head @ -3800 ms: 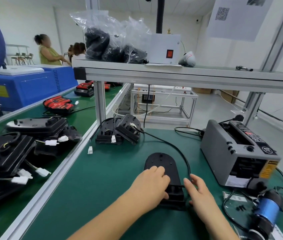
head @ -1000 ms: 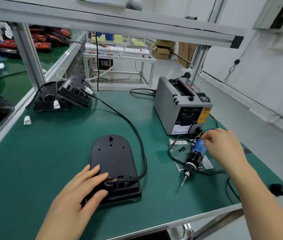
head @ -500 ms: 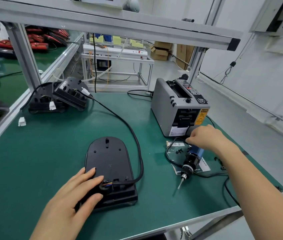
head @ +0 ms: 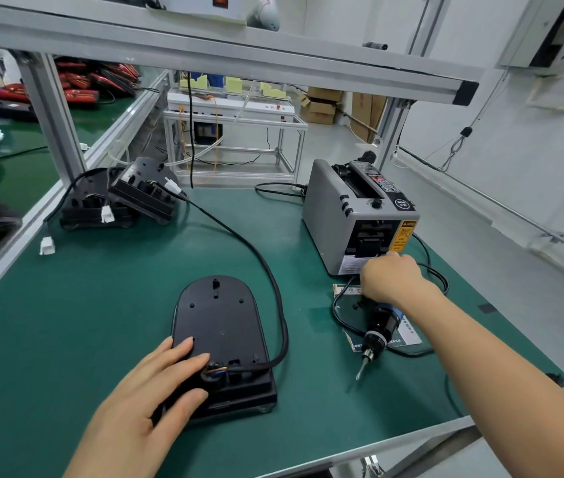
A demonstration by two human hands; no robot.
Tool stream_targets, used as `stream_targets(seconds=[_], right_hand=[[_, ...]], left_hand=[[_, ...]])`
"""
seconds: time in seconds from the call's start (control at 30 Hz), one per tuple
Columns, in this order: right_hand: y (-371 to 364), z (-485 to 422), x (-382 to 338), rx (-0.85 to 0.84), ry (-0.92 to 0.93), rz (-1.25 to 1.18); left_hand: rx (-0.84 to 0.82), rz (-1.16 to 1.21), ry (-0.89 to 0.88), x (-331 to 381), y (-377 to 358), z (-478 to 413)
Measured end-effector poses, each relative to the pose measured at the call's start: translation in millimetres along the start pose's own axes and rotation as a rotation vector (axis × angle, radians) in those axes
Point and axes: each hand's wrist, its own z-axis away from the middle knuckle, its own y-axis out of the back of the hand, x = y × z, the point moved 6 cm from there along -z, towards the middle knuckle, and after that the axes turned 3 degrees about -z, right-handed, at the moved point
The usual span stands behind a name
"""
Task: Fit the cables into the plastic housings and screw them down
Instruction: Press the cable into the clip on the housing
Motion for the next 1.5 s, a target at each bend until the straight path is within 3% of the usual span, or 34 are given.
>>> stream_targets(seconds=[0.17, 0.33, 0.47, 0.63, 0.73, 0.87, 1.1, 1.3, 1.4, 1.5], right_hand=[[7, -4, 11, 0.173, -0.057, -0.057], [-5, -7, 10, 0.067, 0.008, -0.124], [-8, -9, 20, -0.02, 0.033, -0.316], [-7, -12, 21, 0.008, -0.027, -0.39], [-4, -15, 11, 0.107, -0.036, -0.437], [-2, -17, -6, 0.232, -0.099, -0.367], [-3, -22, -24, 0.249, -0.102, -0.209], [1, -16, -24, 0.226, -0.091, -0.215], [9, -5, -25, 0.249, -0.05, -0.316], [20, 13, -34, 0.156, 0.082, -0.697]], left_hand=[[0.01, -0.009, -0.018, -1, 0, -1], [0.013, -0.012, -0.031, -3, -1, -1], [0.016, -0.019, -0.024, -2, 0, -1], [0.018, -0.021, -0.03, -3, -1, -1], [0.02, -0.025, -0.025, -2, 0, -1], [0.022, -0.023, -0.025, 0, 0, -1], [0.021, -0.011, -0.011, -1, 0, -1], [0.015, -0.009, -0.025, 2, 1, -2], [0.004, -0.007, -0.033, 2, 2, -2], [0.011, -0.008, -0.032, 2, 7, -7]])
